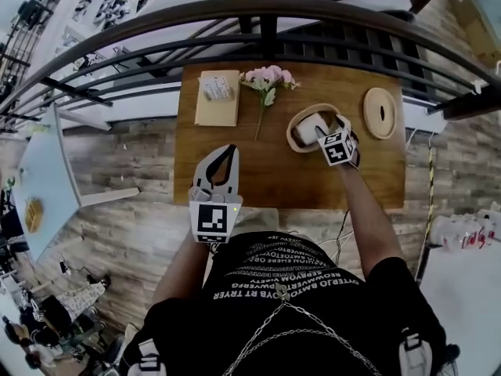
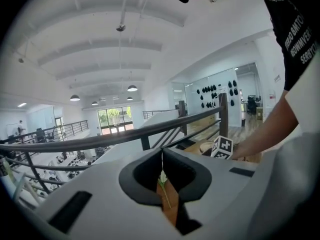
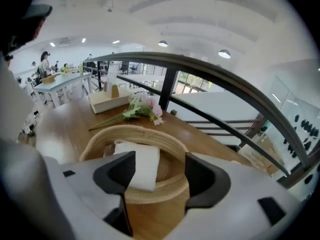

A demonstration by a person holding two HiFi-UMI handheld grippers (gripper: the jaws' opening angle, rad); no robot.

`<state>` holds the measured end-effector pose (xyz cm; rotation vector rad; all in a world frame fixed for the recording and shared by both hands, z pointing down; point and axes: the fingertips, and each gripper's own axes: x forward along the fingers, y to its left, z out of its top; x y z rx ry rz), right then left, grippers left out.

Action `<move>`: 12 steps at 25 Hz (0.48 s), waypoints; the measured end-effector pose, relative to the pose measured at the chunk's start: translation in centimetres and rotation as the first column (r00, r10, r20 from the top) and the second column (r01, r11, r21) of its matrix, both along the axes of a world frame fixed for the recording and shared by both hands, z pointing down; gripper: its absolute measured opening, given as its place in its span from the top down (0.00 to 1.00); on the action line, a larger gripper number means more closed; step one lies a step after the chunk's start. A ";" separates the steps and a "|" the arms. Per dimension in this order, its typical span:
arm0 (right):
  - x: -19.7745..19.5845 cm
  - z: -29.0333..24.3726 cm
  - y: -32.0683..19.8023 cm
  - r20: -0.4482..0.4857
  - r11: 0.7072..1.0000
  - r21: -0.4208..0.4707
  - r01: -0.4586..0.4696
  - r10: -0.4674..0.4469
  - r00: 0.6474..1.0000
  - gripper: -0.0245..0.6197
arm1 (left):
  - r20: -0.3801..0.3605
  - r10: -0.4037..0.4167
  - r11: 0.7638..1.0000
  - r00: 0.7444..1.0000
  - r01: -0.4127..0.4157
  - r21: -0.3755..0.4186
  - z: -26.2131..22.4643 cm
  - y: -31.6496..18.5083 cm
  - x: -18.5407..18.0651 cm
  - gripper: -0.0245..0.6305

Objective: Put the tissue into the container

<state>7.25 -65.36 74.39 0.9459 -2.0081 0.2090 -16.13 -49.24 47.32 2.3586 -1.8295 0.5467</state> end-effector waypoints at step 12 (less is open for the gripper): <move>6.4 -19.2 9.0 0.325 0.941 0.327 -0.086 -0.026 0.945 0.94 | -0.067 -0.007 0.988 0.998 0.017 0.155 -6.8 5.0 3.7 0.92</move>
